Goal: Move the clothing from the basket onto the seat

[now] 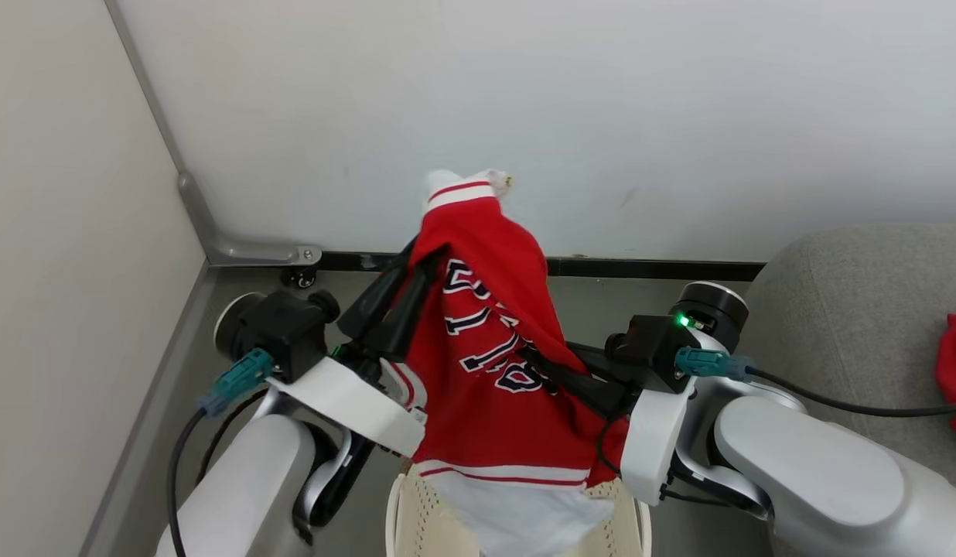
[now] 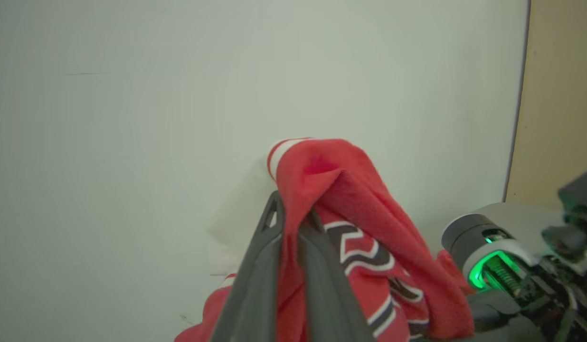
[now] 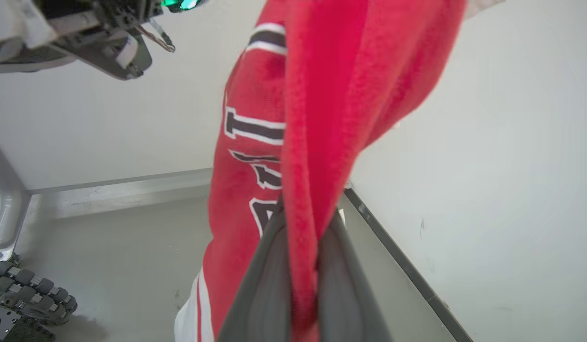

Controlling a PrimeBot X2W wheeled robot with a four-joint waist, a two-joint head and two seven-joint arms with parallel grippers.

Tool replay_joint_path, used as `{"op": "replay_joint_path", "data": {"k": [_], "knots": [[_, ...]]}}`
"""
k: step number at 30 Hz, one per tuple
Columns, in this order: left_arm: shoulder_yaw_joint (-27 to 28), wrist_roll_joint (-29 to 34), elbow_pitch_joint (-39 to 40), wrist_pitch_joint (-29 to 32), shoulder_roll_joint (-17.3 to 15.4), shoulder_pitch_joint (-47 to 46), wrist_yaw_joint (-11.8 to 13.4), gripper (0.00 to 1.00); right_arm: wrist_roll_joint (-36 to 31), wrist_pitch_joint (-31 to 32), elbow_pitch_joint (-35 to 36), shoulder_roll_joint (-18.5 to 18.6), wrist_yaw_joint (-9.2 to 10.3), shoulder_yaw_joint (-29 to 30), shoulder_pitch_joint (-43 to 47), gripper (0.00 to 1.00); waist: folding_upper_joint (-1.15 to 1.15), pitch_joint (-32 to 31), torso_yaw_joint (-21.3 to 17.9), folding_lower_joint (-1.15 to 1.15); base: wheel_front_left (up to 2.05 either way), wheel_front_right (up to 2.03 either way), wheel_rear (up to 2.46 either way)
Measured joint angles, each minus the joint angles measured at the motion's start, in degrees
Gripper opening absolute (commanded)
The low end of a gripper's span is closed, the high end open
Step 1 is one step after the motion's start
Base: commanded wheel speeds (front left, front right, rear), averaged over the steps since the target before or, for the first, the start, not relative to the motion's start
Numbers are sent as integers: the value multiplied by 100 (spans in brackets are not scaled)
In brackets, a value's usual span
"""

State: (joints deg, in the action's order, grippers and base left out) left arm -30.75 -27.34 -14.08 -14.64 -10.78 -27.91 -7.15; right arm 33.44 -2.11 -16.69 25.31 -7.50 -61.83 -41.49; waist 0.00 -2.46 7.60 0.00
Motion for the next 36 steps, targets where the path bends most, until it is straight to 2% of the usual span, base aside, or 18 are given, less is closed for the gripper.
{"op": "replay_joint_path", "data": {"k": [5,6,7,10,11,12,13,19,30,36], "knots": [[124,-127,-380,1,-14,222,11,2,156,-137,-21,46,0,21,2,0,0,14,-96,0,0,0,0],[141,-137,-441,1,-13,231,16,21,190,-163,-26,59,0,40,3,0,0,17,-117,0,0,0,0],[166,-140,-488,1,-16,241,33,34,221,-190,-36,68,0,60,5,0,0,19,-137,0,0,0,0],[193,-187,-660,3,-33,304,35,44,310,-255,-76,84,0,167,18,0,0,28,-201,0,0,0,0],[192,-199,-726,14,-41,316,36,53,353,-291,-105,88,0,219,17,0,0,30,-222,0,0,0,0],[191,-199,-776,25,-51,319,37,79,389,-312,-153,93,0,260,17,0,0,33,-243,0,0,0,0],[194,-211,-813,36,-58,320,43,100,412,-352,-211,101,0,305,20,0,0,37,-263,0,0,0,0],[325,-289,-1001,75,-65,346,136,100,515,-510,-426,197,0,667,27,0,0,53,-369,0,0,0,0],[984,-379,-1135,49,-144,513,667,100,573,-843,-726,544,1,1503,82,0,0,45,-554,0,0,0,0],[1067,-370,-1134,46,-63,667,751,100,571,-951,-809,726,1,1996,532,0,0,7,-714,0,0,0,0]]}}
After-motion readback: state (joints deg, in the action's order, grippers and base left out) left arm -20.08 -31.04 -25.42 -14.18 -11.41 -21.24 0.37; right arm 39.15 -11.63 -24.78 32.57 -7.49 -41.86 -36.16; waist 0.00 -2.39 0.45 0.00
